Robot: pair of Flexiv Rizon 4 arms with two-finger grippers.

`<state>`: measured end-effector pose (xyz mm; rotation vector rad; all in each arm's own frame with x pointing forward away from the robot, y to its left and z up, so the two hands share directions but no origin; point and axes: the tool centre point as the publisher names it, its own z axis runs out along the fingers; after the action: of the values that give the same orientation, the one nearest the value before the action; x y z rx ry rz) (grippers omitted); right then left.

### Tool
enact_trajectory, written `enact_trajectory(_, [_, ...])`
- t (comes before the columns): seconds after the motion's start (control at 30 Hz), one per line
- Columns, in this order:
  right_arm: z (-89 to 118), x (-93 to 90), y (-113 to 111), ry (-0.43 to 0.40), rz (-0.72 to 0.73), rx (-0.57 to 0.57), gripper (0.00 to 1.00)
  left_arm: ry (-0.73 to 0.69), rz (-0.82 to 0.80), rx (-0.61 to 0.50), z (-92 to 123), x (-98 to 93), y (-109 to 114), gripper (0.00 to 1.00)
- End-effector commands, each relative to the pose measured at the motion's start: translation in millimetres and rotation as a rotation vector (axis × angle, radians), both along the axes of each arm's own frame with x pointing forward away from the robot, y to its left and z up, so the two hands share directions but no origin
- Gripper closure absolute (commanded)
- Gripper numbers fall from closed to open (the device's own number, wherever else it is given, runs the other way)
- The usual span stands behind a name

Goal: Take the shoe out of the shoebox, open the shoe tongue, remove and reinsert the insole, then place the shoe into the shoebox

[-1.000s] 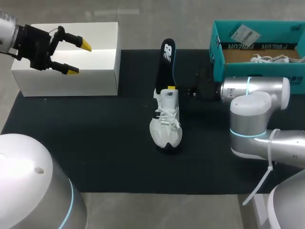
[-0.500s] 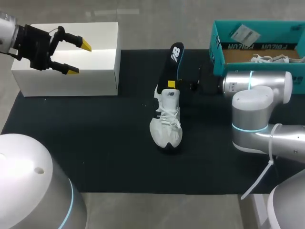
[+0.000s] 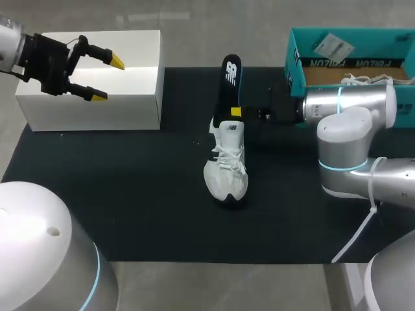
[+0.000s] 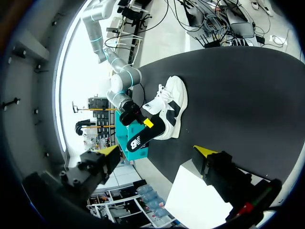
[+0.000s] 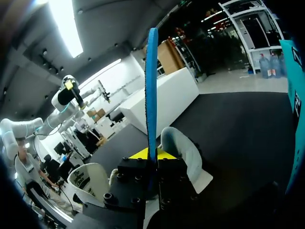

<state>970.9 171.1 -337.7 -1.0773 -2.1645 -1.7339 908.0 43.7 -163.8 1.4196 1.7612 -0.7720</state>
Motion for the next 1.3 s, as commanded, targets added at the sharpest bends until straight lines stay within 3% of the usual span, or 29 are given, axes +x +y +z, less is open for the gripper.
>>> enact_trajectory(0.03, [-7.5, -2.5, 1.0, 0.025, 0.036, -0.021, 1.0, 0.001, -0.001, 0.004, 0.4, 0.5, 0.0, 0.0])
enact_trajectory(0.4, [-19.7, -23.1, -2.6, 0.106, 0.099, -0.066, 1.0, 0.001, -0.001, 0.004, 0.4, 0.5, 0.0, 0.0])
enact_trajectory(0.47, [-13.1, -18.6, -3.7, 0.076, 0.084, -0.069, 0.58, 0.001, -0.001, 0.004, 0.4, 0.5, 0.0, 0.0])
enact_trajectory(0.5, [-8.8, -15.2, -3.2, 0.058, 0.079, -0.071, 0.51, 0.001, -0.001, 0.004, 0.4, 0.5, 0.0, 0.0])
enact_trajectory(0.57, [-2.5, -8.1, -3.2, 0.036, 0.08, -0.079, 0.5, 0.001, -0.001, 0.004, 0.4, 0.5, 0.0, 0.0])
enact_trajectory(0.77, [10.5, 13.7, -2.1, -0.019, 0.093, -0.088, 0.57, 0.001, -0.001, 0.004, 0.4, 0.5, 0.0, 0.0])
enact_trajectory(0.93, [9.7, 22.0, -1.0, -0.03, 0.1, -0.087, 0.76, 0.001, -0.001, 0.004, 0.4, 0.5, 0.0, 0.0])
enact_trajectory(1.0, [7.0, 22.4, -0.6, -0.03, 0.101, -0.084, 0.98, 0.001, -0.001, 0.004, 0.4, 0.5, 0.0, 0.0])
enact_trajectory(1.3, [-4.9, 4.7, 3.4, 0.018, 0.09, -0.07, 1.0, 0.001, -0.001, 0.004, 0.4, 0.5, 0.0, 0.0])
